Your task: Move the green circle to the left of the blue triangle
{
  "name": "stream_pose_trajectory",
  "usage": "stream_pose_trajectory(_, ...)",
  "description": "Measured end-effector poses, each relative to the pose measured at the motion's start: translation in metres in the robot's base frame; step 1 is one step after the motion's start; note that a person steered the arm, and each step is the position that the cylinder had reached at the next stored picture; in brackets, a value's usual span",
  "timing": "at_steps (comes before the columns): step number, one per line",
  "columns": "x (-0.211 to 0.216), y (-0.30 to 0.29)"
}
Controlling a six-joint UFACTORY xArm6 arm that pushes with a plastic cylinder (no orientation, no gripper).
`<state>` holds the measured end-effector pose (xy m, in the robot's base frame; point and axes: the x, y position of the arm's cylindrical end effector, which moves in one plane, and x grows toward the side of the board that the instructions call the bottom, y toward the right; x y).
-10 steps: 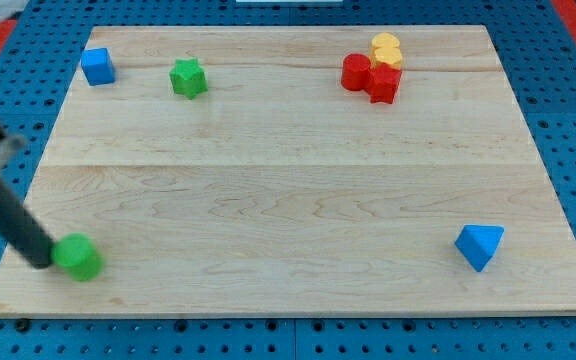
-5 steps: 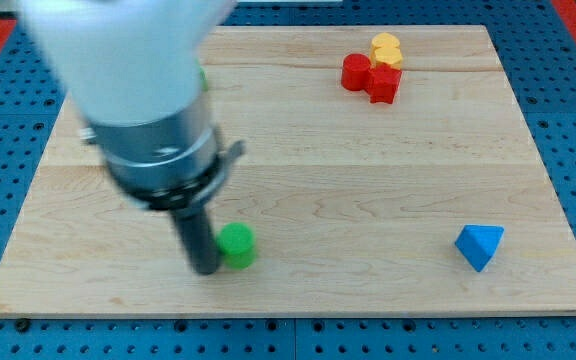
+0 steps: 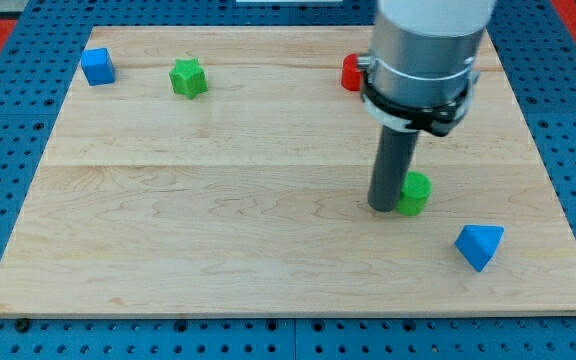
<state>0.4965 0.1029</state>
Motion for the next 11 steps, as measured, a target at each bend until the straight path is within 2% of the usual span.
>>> stream_pose_trajectory(1,-0.044,0.001)
stream_pose_trajectory(3,-0.052,0.034)
stream_pose_trajectory(5,-0.013,0.033)
stream_pose_trajectory(7,-0.015,-0.057)
stream_pose_trajectory(8,-0.015,-0.016)
stream_pose_trajectory(9,0.006,0.020)
stream_pose_trajectory(10,0.018,0.002)
stream_pose_trajectory(11,0.011,-0.040)
